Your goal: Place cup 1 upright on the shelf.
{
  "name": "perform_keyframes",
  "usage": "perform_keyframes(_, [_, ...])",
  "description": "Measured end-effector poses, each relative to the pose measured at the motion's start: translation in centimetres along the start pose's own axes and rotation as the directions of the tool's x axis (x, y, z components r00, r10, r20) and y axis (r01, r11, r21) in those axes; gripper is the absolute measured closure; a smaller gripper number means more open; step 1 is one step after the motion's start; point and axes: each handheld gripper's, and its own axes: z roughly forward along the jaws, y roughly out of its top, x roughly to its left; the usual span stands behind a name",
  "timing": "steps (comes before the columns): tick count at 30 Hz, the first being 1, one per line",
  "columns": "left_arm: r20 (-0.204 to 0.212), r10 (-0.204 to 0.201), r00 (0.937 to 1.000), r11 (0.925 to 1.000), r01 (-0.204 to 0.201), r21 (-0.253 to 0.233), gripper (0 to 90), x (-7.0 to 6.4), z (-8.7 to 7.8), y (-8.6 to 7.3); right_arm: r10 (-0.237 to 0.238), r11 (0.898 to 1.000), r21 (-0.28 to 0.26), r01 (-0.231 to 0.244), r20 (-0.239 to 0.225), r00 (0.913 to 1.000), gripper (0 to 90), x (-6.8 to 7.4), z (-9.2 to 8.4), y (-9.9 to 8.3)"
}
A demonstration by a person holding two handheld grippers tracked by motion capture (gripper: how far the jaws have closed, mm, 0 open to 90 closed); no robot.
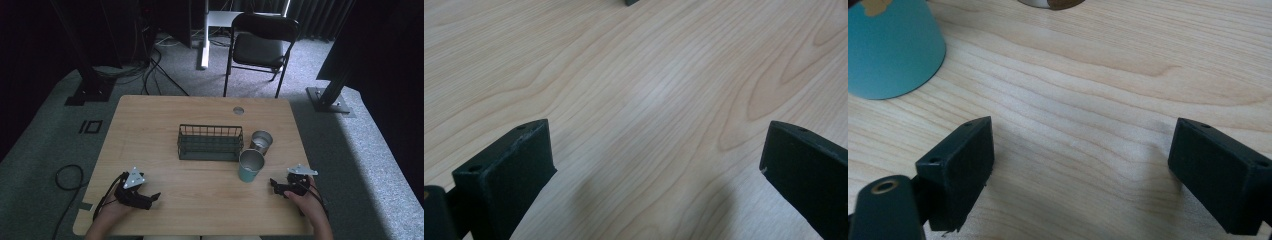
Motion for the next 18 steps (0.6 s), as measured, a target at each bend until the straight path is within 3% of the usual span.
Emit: perform_keyframes(18, [0.055, 0.051, 0.9971, 0.9987, -0.051, -0.005, 1.4, -1.7, 2.0, 2.0, 0.000, 1.000, 0.000, 0.000, 0.000, 1.0000, 10.9, 0.0, 0.0, 0.0])
